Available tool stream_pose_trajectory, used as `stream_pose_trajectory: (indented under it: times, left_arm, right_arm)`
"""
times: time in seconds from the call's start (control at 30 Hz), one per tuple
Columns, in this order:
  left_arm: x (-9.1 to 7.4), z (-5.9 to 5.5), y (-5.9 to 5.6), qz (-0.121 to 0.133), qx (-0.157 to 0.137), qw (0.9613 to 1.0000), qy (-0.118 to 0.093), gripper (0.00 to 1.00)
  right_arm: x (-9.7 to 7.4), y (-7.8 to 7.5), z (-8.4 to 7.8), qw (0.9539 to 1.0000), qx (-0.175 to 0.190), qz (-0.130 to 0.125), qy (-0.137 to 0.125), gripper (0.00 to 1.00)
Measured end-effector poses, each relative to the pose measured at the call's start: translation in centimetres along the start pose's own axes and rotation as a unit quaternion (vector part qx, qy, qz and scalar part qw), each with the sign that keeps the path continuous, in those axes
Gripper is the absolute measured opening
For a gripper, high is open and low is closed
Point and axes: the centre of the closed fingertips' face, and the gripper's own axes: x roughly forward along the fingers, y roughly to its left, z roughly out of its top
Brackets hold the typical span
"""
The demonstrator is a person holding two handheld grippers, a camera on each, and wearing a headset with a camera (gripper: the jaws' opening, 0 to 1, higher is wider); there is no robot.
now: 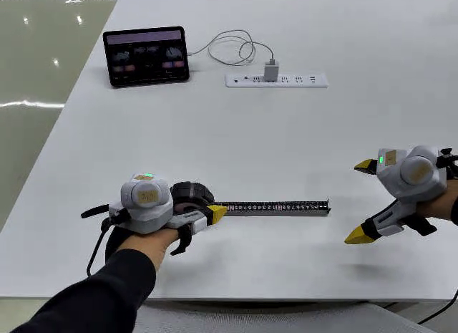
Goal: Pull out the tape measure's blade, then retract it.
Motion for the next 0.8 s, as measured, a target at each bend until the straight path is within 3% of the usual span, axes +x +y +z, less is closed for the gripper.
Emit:
stream_pose_trajectory:
  times: [0.1,0.3,0.5,0.8]
  left_arm:
    - [0.4,-0.2,-0.4,-0.004,0.004,1.0000,-0.005,1.00]
    - [0.8,0.2,-0.2,-0.007,0.011,0.9997,-0.019,1.00]
    - [1.2,-0.2,-0.4,-0.007,0.023,0.9996,-0.016,1.00]
    - [1.3,-0.4,-0.3,-0.008,0.013,0.9998,-0.015,0.99]
  right_arm:
    - [0.6,0.2,-0.1,0.9995,-0.022,0.019,0.013,0.91]
    - [1.7,-0.1,-0.1,0.9970,-0.058,0.042,0.030,0.84]
    - [2.5,-0.3,0.2,0.9959,-0.058,0.060,0.033,0.70]
    - [4.0,0.1,-0.6,0.9938,-0.051,0.085,0.050,0.49]
